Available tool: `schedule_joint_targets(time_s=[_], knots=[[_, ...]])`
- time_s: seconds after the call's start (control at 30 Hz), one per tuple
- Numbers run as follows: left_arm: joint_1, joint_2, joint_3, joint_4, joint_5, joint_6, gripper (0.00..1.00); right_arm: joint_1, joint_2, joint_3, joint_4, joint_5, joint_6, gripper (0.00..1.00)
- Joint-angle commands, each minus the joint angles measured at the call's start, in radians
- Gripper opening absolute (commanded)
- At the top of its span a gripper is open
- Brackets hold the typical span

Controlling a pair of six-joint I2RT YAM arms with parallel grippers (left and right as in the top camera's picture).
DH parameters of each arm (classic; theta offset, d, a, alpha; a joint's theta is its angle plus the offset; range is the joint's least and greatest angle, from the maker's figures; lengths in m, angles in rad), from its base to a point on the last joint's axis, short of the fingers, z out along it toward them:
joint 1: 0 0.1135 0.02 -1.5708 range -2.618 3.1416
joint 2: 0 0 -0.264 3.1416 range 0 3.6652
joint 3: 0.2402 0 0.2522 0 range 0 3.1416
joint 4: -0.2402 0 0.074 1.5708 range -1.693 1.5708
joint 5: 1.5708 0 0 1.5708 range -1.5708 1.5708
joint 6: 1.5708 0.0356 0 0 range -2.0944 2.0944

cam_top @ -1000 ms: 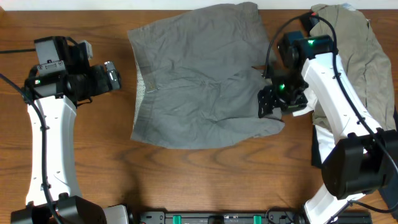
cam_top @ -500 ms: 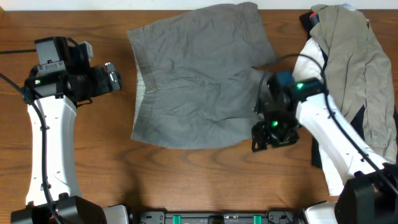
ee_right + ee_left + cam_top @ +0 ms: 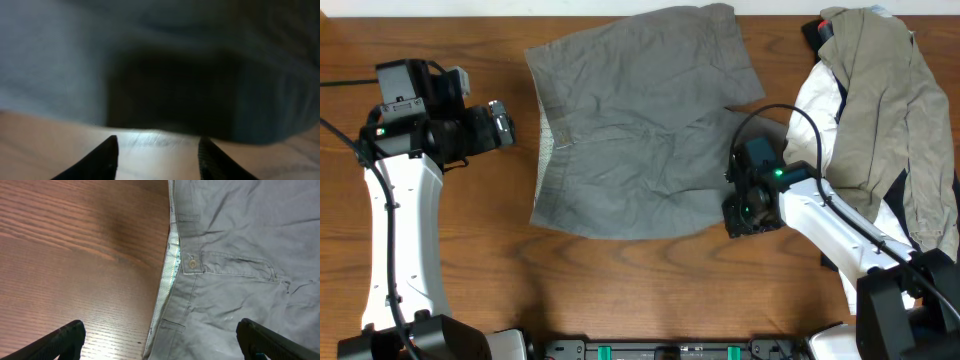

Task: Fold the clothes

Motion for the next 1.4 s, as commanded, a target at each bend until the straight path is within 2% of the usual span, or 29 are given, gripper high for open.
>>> schedule_joint_targets(time_s=[0.0,0.3,0.43,0.73,0.9,1.13,1.37], knots=[[-0.004,0.011,-0.007,-0.003,0.012,0.018,0.98,0.007,0.016,-0.018,0.012,0.043,0.021,0.47],[-0.004,0.011,-0.007,-0.002,0.012,0.018,0.98,0.008,0.017,-0.018,0.118,0.04,-0.059,0.45],[-0.004,0.011,-0.007,-0.002,0.012,0.018,0.98,0.008,0.017,-0.018,0.166,0.04,-0.077,0.41],[-0.004,0.011,-0.007,-0.001,0.012,0.018,0.98,0.008,0.039,-0.018,0.2,0.038,-0.123,0.38],[-0.004,0.011,-0.007,-0.002,0.012,0.018,0.98,0.008,0.061,-0.018,0.156,-0.026,-0.122,0.34],[-0.004,0.011,-0.007,-0.002,0.011,0.018,0.98,0.008,0.064,-0.018,0.159,-0.028,-0.123,0.37],[-0.004,0.011,-0.007,-0.002,0.012,0.018,0.98,0.008,0.12,-0.019,0.23,-0.028,-0.141,0.39]])
